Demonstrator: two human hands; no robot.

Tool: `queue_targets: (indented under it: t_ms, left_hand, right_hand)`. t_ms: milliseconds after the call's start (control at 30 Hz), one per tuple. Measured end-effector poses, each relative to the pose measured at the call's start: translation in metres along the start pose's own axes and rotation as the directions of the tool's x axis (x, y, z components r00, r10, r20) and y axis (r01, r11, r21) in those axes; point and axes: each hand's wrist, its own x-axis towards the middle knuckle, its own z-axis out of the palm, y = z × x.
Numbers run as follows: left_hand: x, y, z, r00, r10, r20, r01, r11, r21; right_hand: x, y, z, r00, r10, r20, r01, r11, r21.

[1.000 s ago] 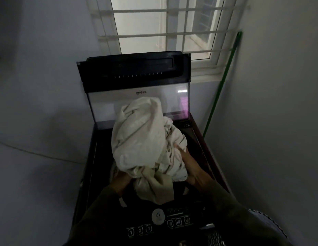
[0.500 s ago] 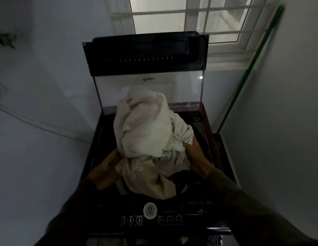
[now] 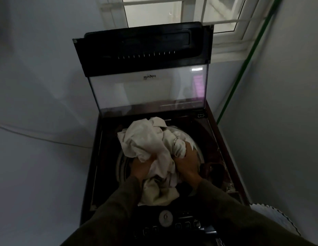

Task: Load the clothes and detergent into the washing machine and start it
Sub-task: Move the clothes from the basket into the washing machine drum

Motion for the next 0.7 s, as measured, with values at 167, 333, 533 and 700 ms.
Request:
queue_targets:
  t_ms: [167, 333, 533, 700]
  left_hand:
    - [0.019, -0.028, 0.009, 0.987, 0.05, 0.155, -0.072, 0.988, 0.138]
    - [0.057, -0.071, 0.015, 0.977, -0.112, 0.182, 0.127, 0.989, -0.074]
    - [0.059, -0.062, 0.007, 0.909, -0.104, 0.404, 0.068, 0.992, 0.104]
    - [0.075, -0.089, 0.007, 0.887, -0.084, 0.454, -0.069, 0.948, 0.31]
  right_hand:
    - [-0.008, 0.024, 0.023, 0.967, 0.256, -0.013, -0.255, 0.96, -0.117]
    - [0.005, 0.038, 0.037, 0.947, 0.32, 0.004, -0.314, 0.93, -0.189]
    - [0.021, 0.052, 0.052, 0.924, 0.379, 0.047, -0.341, 0.875, -0.343]
    - [0.027, 0.072, 0.057, 0.925, 0.366, 0.105, -0.285, 0.847, -0.448]
